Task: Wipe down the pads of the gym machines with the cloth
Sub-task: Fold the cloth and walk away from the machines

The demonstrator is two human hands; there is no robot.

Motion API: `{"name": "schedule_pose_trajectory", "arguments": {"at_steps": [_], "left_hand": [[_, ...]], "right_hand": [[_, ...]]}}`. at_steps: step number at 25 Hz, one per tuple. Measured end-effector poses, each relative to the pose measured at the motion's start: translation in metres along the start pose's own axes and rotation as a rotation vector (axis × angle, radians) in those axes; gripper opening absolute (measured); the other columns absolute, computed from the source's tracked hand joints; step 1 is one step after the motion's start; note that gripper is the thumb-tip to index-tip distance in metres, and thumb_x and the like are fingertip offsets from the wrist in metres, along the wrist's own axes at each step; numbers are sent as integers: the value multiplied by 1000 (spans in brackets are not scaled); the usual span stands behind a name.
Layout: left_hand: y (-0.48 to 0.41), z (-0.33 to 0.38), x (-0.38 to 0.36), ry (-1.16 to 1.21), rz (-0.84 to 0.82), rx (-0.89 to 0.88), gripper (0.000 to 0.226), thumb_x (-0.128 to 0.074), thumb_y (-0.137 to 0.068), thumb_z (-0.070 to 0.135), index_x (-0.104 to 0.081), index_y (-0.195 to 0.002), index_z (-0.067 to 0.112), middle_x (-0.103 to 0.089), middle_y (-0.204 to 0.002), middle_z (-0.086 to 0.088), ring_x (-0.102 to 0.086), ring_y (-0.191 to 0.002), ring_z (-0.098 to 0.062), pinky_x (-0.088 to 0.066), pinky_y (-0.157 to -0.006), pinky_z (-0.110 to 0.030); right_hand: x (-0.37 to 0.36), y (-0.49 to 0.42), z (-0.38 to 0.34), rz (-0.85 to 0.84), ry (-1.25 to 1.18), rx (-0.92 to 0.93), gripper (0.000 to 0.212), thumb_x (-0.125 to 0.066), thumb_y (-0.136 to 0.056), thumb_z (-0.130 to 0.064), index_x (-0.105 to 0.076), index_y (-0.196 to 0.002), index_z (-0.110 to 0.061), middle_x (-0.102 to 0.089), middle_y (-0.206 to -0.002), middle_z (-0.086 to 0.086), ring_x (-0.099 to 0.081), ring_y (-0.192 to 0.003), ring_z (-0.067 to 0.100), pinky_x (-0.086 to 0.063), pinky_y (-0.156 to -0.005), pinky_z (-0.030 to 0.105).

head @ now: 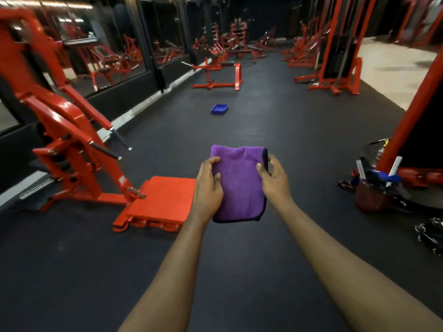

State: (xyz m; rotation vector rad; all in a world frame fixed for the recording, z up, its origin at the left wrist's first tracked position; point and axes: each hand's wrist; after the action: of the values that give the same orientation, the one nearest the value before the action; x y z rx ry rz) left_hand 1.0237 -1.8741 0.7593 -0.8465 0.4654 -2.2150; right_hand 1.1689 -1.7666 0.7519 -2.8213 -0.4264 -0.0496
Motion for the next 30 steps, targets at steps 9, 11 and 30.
{"name": "schedule_pose_trajectory", "arguments": {"at_steps": [9,11,30], "left_hand": [[-292,-151,-133,53,-60,-30,45,-50,-89,-9,-53,-132,4,-58,-132,-9,-53,-118,-13,-30,-100,-2],[-362,-180,-153,52,-56,-14,44,-50,-90,-8,-53,-133,4,-57,-133,-8,-52,-118,-12,-30,-100,-2],[-952,-494,-382,173,-200,-14,40,-49,-96,-1,-51,-134,11,-55,-128,2,-51,-111,-5,-34,-91,1]], "right_hand": [[-79,-326,98,59,21,-12,15,-59,-101,-26,-61,-107,-39,-72,-104,-12,-69,-101,15,-56,-93,47],[-101,-403,109,40,0,-20,15,-59,-101,-27,-62,-103,-42,-73,-103,-13,-69,-100,13,-56,-93,49],[-295,-1027,273,207,58,-33,11,-58,-101,-16,-62,-99,-26,-71,-90,-9,-64,-83,6,-55,-80,33]]}}
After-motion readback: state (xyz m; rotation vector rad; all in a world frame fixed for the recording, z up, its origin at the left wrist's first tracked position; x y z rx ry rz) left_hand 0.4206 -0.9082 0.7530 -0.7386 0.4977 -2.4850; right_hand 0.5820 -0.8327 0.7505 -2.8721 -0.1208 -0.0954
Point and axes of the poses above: each hand's wrist, its own y-axis away from the middle knuckle, its own x-axis out of the back of the hand, z = x × y
